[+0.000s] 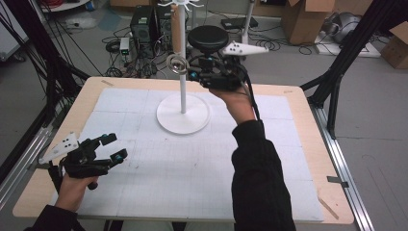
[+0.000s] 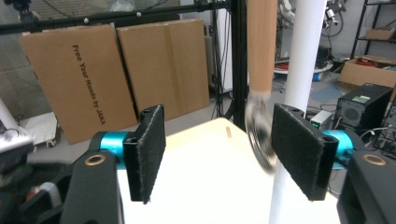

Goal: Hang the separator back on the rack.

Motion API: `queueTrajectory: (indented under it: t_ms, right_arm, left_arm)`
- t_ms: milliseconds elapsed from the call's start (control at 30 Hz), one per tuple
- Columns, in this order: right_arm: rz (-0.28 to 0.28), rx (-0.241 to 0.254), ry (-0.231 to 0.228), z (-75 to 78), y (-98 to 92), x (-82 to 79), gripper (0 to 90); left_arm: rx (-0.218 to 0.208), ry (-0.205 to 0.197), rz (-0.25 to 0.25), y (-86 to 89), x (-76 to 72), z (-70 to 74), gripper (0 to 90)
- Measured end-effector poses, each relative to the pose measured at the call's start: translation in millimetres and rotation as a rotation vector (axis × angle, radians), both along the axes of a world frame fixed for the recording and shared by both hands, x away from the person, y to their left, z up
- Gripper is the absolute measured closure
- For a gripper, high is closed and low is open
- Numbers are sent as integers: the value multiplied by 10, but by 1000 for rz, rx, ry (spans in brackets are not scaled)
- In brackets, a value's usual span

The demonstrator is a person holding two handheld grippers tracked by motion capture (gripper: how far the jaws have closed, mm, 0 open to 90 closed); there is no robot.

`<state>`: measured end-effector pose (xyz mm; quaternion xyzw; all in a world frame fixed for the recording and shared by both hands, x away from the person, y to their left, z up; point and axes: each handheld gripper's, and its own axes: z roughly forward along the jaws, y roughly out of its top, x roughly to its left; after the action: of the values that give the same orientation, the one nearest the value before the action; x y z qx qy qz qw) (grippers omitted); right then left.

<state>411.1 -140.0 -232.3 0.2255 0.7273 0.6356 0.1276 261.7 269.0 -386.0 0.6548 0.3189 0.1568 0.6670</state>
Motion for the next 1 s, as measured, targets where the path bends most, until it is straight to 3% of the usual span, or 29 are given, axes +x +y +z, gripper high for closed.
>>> queueTrajectory:
  t_ms: [167,200,433,500,600,633,667,867,1000]
  right_arm:
    - [-35,8,4,-208,-203,-201,260]
    - [-68,11,-7,-330,-317,-339,188]
    - [-171,-8,-24,-725,-653,-758,176]
    - [-181,-8,-19,-789,-698,-819,168]
    - [-227,-10,7,-1036,-870,-1053,155]
    - [-227,-10,7,-1036,-870,-1053,155]
    - [-255,-32,16,-1136,-953,-1171,154]
    - [-331,-61,33,-1296,-1179,-1501,151]
    - [-351,-47,31,-1345,-1257,-1629,151]
  left_arm:
    - [-9,0,10,9,0,-2,194]
    - [-10,0,13,10,1,-5,193]
    - [-9,2,22,9,-2,-19,192]
    - [-8,4,25,3,-2,-27,192]
    - [-10,5,28,4,-5,-29,192]
    - [-10,2,30,7,-4,-28,192]
    - [-14,-1,32,9,-6,-25,192]
    - [-17,-6,37,9,-12,-24,191]
    - [-19,-11,37,5,-25,-22,192]
